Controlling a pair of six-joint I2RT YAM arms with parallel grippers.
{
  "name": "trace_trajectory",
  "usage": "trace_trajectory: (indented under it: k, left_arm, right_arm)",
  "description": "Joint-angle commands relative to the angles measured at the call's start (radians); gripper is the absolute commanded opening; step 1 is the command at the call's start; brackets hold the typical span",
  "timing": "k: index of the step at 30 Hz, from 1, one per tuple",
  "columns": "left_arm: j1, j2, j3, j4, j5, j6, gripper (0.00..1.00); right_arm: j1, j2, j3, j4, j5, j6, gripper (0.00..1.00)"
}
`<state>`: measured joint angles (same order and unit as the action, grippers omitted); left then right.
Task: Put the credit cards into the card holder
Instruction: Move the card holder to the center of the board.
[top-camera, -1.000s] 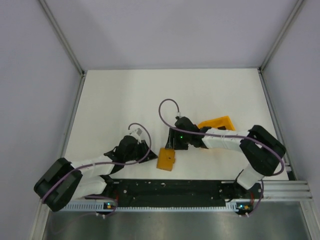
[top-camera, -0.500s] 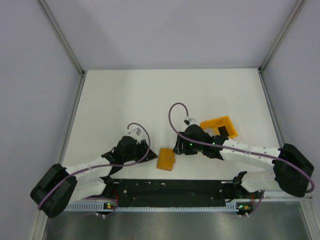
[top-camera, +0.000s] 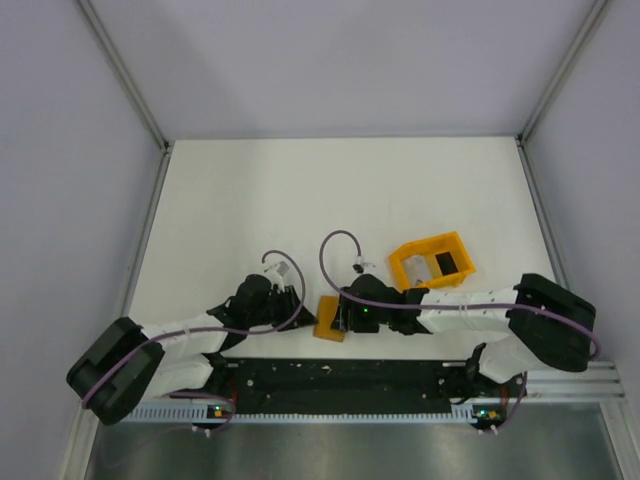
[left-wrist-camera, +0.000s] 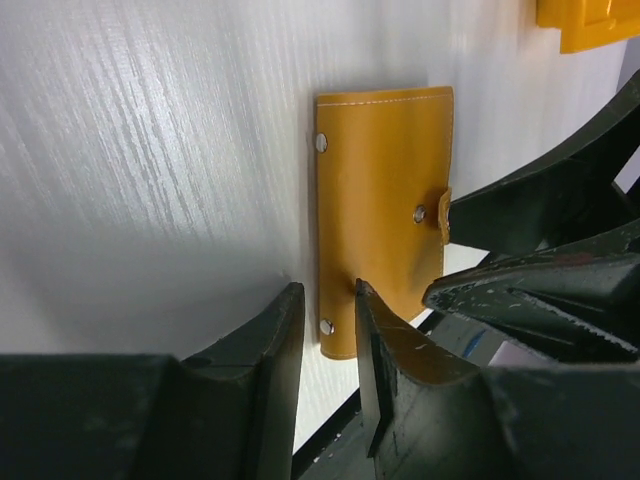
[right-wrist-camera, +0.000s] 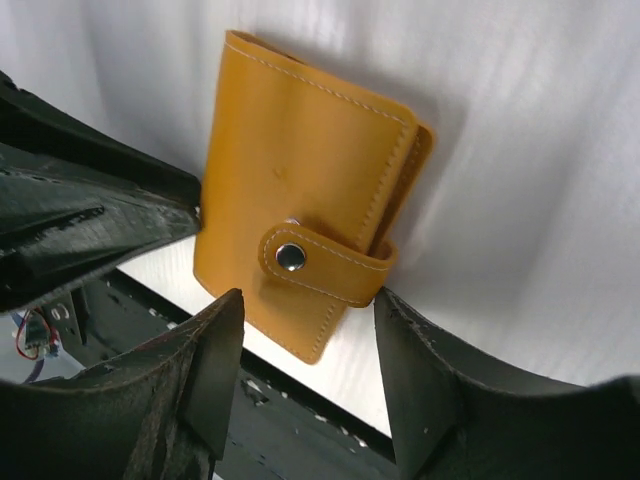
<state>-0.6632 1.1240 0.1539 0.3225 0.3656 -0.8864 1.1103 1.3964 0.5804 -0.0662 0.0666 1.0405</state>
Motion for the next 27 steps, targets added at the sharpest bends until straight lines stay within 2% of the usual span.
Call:
trace_trajectory:
  k: [1,9,13,16,19,21,23,27]
  left_arm:
    - [-0.009,0.046,-0.014,0.050,-0.051,-0.029,0.30]
    - [-0.006,0.103,0.055,0.055,-0.218,-0.086,0.28]
    - [0.002,0.180,0.153,0.018,-0.312,-0.065,0.28]
    - [0.017,0.247,0.228,0.004,-0.283,-0.043,0.26]
    - [0.019,0.252,0.231,0.004,-0.246,-0.058,0.24]
    - [0.017,0.215,0.176,0.029,-0.240,-0.085,0.27]
    - [0.017,0.179,0.135,0.039,-0.228,-0.097,0.28]
    - [0.016,0.117,0.073,0.035,-0.192,-0.097,0.31]
  right_arm:
    - [-0.023,0.078,0.082,0.060,0.021,-0.040,0.54]
    - [-0.200,0.173,0.168,0.127,-0.094,-0.195,0.53]
    - [-0.247,0.210,0.226,0.115,-0.132,-0.269,0.54]
    - [-0.265,0.208,0.260,0.091,-0.127,-0.313,0.54]
    - [-0.268,0.152,0.311,-0.065,-0.029,-0.350,0.54]
    - [-0.262,0.109,0.299,-0.128,0.028,-0.317,0.54]
    - [-0.260,0.066,0.235,-0.124,0.006,-0.248,0.54]
    - [-0.241,-0.014,0.061,0.034,-0.097,-0.110,0.54]
